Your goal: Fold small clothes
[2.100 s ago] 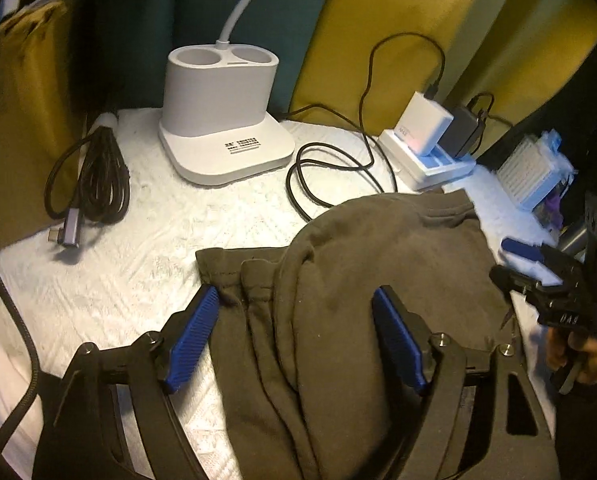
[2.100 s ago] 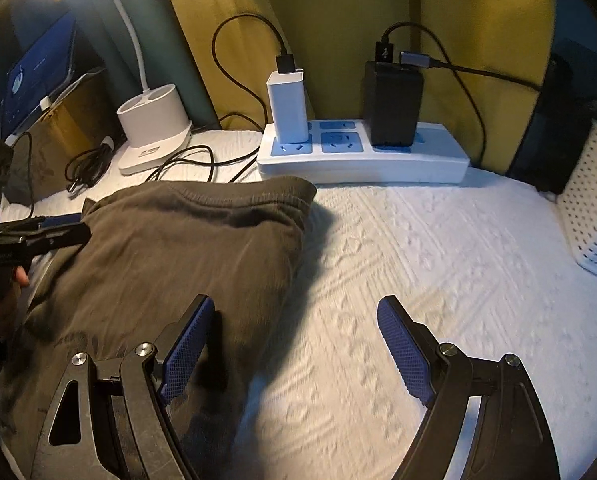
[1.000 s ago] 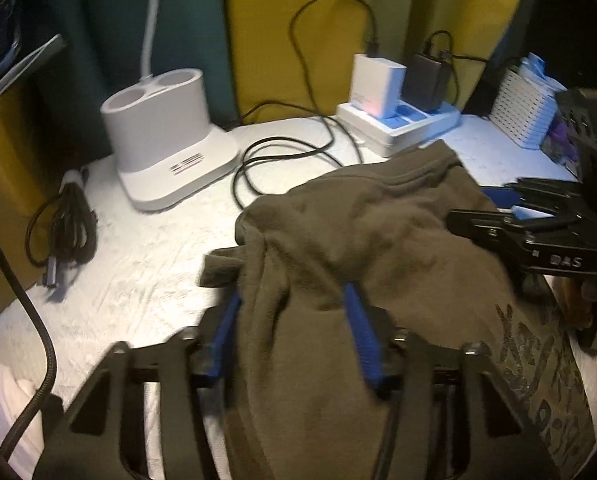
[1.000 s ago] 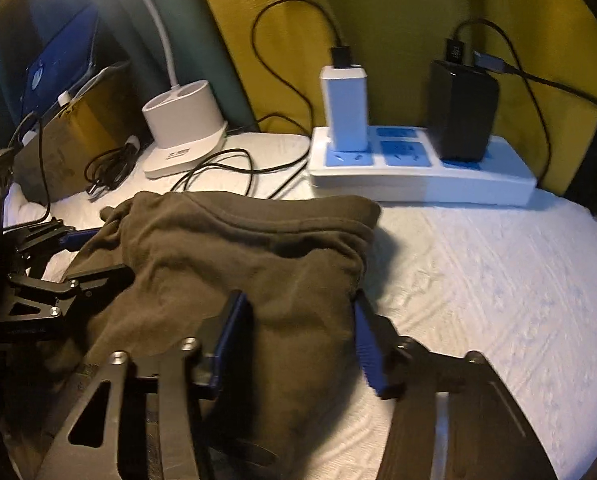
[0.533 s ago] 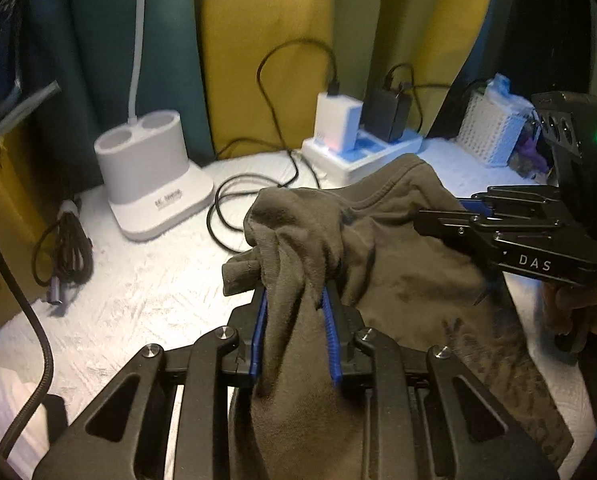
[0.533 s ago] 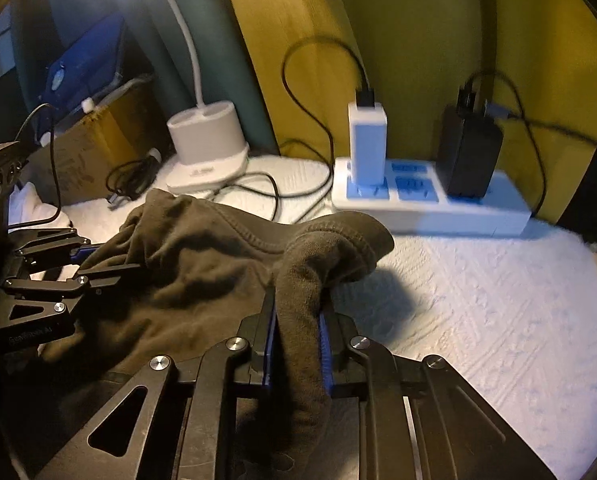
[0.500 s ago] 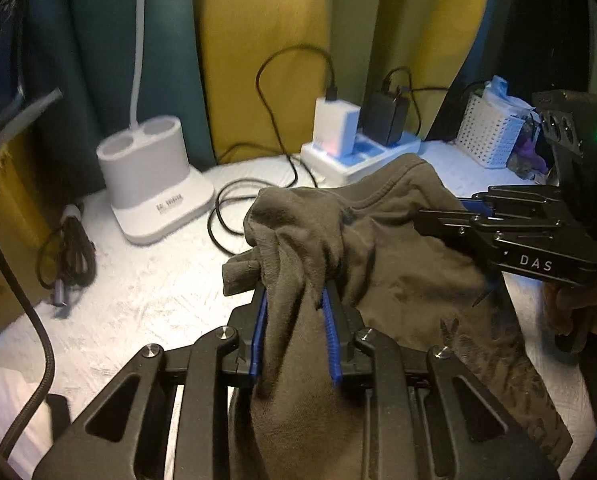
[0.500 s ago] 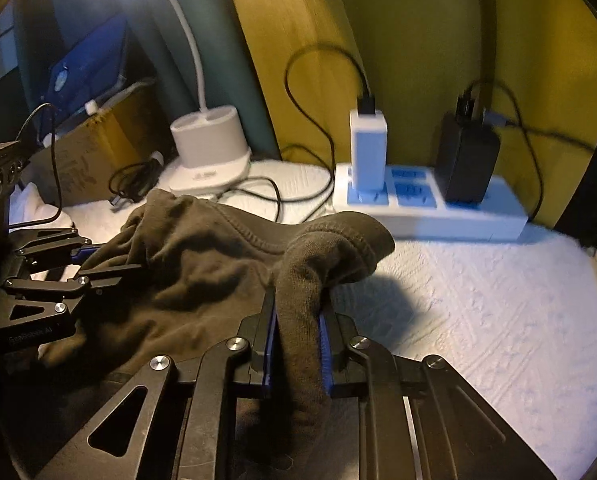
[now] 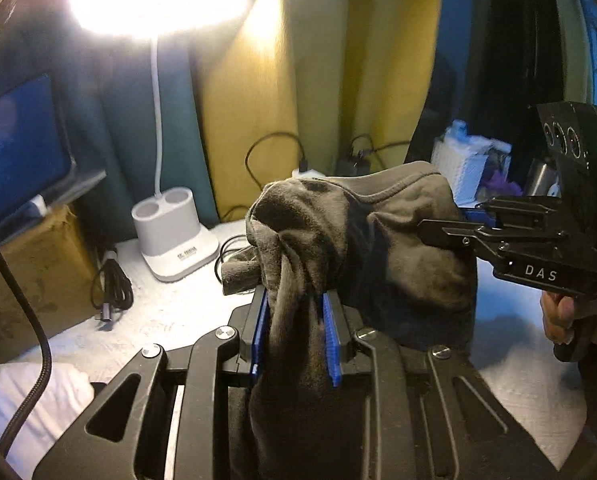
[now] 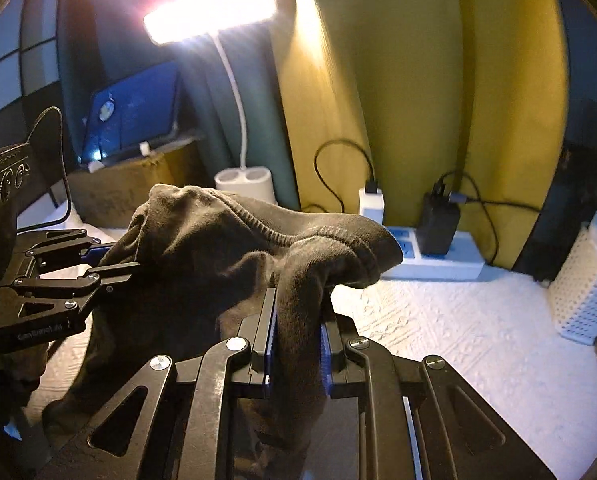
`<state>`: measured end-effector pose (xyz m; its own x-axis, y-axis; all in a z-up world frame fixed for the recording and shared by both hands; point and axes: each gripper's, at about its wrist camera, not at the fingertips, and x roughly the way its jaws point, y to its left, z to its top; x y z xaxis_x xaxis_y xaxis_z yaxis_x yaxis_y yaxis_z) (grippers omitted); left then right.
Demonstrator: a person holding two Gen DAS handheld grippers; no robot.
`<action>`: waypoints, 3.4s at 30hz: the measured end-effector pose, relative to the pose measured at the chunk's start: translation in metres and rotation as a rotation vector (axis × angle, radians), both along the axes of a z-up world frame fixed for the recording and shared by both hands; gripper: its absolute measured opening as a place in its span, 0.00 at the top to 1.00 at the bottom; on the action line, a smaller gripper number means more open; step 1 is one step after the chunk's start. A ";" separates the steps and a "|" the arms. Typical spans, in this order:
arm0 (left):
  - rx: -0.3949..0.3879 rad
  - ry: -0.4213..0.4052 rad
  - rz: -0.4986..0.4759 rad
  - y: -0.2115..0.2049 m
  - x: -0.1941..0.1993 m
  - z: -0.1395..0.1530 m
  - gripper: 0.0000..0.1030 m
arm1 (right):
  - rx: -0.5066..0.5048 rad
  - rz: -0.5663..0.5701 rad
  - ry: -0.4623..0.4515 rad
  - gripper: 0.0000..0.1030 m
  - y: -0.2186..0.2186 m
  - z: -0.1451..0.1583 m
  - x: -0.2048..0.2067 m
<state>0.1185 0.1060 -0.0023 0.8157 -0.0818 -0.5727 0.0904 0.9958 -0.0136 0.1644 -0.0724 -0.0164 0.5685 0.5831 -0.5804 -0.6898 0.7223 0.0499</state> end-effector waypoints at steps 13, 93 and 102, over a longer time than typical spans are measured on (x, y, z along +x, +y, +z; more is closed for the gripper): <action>0.007 -0.117 -0.022 -0.029 -0.064 0.037 0.80 | 0.057 -0.011 -0.119 0.83 -0.032 0.050 -0.080; -0.014 -0.077 0.094 0.046 -0.161 0.041 0.81 | 0.087 0.143 -0.143 0.84 0.057 0.059 -0.165; -0.037 -0.007 0.105 0.060 -0.134 0.019 0.81 | 0.073 0.141 -0.073 0.84 0.070 0.033 -0.127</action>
<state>-0.0152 0.1658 0.0168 0.8248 -0.0170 -0.5651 -0.0138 0.9986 -0.0502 0.0371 -0.0022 0.0169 0.5175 0.6988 -0.4938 -0.7875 0.6147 0.0447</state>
